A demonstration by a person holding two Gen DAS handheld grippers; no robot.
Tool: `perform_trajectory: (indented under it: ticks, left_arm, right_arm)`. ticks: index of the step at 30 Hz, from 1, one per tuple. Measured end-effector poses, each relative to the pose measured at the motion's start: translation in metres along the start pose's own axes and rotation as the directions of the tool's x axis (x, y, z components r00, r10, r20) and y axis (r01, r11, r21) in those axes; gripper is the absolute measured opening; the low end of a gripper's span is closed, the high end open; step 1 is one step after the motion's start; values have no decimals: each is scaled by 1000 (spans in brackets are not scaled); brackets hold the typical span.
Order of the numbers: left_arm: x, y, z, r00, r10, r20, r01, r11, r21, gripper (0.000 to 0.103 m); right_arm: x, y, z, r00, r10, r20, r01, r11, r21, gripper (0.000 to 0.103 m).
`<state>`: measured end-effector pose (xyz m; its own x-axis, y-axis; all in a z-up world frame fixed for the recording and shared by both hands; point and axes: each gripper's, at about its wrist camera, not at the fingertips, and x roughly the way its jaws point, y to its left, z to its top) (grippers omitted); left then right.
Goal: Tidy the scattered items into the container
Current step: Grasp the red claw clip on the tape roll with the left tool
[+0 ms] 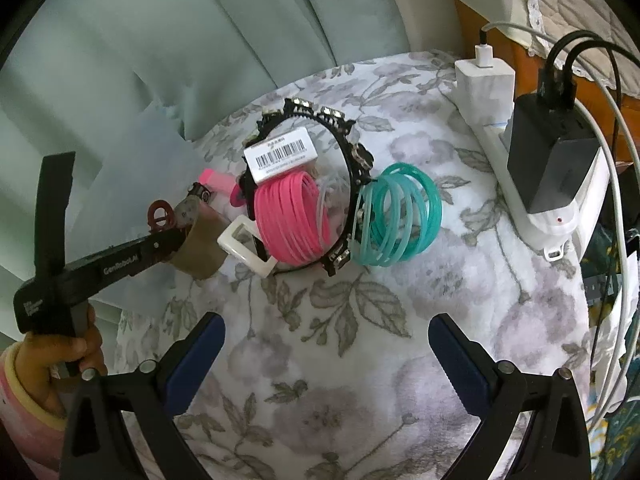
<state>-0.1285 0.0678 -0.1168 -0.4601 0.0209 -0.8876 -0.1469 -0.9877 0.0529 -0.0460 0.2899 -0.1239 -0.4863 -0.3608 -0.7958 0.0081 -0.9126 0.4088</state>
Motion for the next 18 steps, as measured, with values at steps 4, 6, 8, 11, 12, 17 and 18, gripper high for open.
perform_trajectory:
  ticks: [4,6,8,11,12,17,18]
  left_arm:
    - [-9,0,2,1000,-17,14,17,1000,-1,12]
    - [-13,0,2,1000,-23,20,23,1000,0,12]
    - [-17,1,2,999,-31,25,31,1000,-3,12]
    - [-23,2,3,999,-41,32,41,999,-5,12]
    - [-25,2,3,998,-43,35,43,999,-5,12]
    - [-32,4,5,997,-55,53,56,998,-6,12]
    - [-33,5,6,997,-58,54,59,998,-8,12]
  right_arm:
    - [-7,-4,12,999,-15,40,15,1000,18,103]
    - [-10,-7,20,997,-33,65,31,999,26,103]
    - [-11,-9,30,995,-48,87,45,999,30,103]
    - [-10,-8,46,991,-70,115,69,998,11,100]
    - [-9,-7,52,989,-83,126,83,997,3,97]
    - [2,-3,77,978,-149,145,154,988,-27,83]
    - [6,-2,81,977,-160,140,166,986,-33,79]
